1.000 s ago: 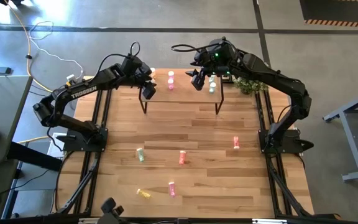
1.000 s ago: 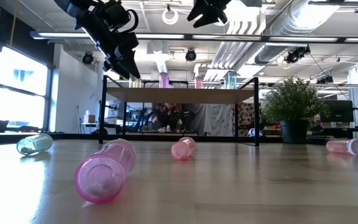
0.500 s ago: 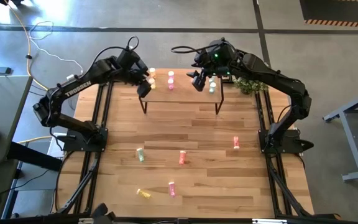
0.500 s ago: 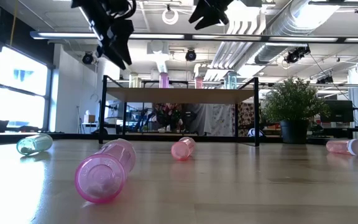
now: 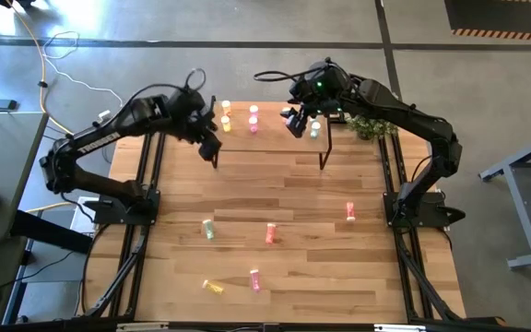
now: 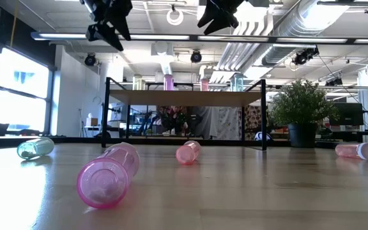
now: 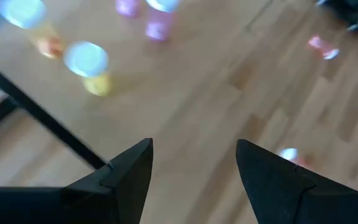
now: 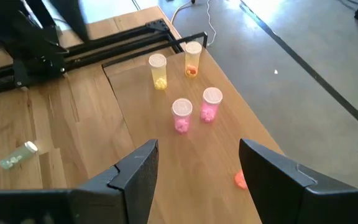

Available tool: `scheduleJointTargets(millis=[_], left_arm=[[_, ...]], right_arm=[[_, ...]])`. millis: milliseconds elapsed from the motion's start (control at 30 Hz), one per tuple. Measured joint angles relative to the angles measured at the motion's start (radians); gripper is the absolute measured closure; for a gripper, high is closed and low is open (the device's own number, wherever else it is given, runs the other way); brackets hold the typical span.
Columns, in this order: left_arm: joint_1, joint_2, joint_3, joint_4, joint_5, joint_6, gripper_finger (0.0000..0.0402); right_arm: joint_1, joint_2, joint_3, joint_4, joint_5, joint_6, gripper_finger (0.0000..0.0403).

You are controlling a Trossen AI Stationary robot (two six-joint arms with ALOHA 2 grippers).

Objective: Pick and place medicine bottles onto shelf by color
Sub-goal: Put the bottom pink pill bottle on the shelf aligned with other pink pill bottles

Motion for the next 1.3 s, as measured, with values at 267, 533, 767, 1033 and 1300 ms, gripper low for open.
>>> scheduleJointTargets(millis=[267,533,767,1033,1300], left_arm=[[-0.278,0.012,0.0,0.007,-0.174,-0.294,0.0182],[-0.502,0.065,-0.001,0.01,-0.347,-0.577,0.0182],[-0.645,0.163,-0.001,0.055,-0.436,-0.713,0.0182],[-0.743,0.306,-0.001,0.13,-0.461,-0.809,0.0182],[-0.816,0.458,-0.001,0.227,-0.462,-0.89,0.0182]], right_arm=[[0.0,0.0,0.0,-0.02,0.01,0.051,0.0187],[0.002,-0.029,0.0,-0.088,0.092,0.174,0.0187],[0.003,-0.072,0.0,-0.117,0.149,0.262,0.0187],[0.003,-0.078,0.0,-0.237,0.15,0.328,0.0187],[0.003,-0.076,0.0,-0.304,0.15,0.366,0.0187]])
